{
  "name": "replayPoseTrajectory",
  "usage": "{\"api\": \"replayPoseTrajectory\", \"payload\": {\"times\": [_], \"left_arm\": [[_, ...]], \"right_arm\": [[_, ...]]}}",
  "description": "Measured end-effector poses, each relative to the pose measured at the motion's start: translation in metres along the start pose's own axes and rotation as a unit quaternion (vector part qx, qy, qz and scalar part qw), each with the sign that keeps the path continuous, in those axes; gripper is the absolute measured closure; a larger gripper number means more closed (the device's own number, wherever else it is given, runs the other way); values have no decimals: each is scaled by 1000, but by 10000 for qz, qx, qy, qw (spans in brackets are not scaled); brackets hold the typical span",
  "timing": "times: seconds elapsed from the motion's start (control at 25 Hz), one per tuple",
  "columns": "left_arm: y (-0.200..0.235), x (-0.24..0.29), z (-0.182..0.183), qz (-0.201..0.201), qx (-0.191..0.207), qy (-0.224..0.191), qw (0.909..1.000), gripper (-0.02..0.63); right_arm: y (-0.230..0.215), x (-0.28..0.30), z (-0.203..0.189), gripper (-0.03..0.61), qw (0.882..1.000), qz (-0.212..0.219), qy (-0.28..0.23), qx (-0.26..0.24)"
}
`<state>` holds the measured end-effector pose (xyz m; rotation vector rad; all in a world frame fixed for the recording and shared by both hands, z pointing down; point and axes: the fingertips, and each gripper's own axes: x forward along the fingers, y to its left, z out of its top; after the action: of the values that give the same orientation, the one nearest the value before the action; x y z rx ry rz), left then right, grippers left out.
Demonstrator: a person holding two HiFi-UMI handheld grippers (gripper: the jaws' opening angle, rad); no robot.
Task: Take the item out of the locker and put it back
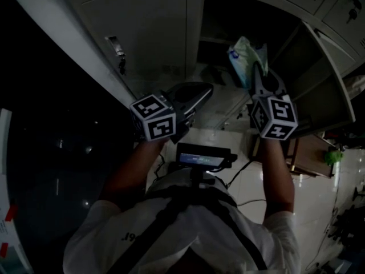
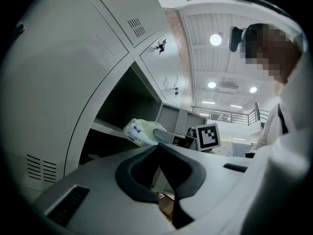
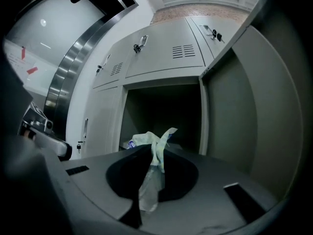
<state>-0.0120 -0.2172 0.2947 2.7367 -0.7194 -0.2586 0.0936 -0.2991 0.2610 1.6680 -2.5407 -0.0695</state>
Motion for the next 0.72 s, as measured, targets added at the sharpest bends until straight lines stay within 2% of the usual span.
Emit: {"api": "replayPoseTrajectory", "payload": {"times": [0.72], "left_arm": [[15,17,22,24,165,-62,9998,612]], "right_arm": [[-7,49,29,557,9997,-34,-93,-225]]}}
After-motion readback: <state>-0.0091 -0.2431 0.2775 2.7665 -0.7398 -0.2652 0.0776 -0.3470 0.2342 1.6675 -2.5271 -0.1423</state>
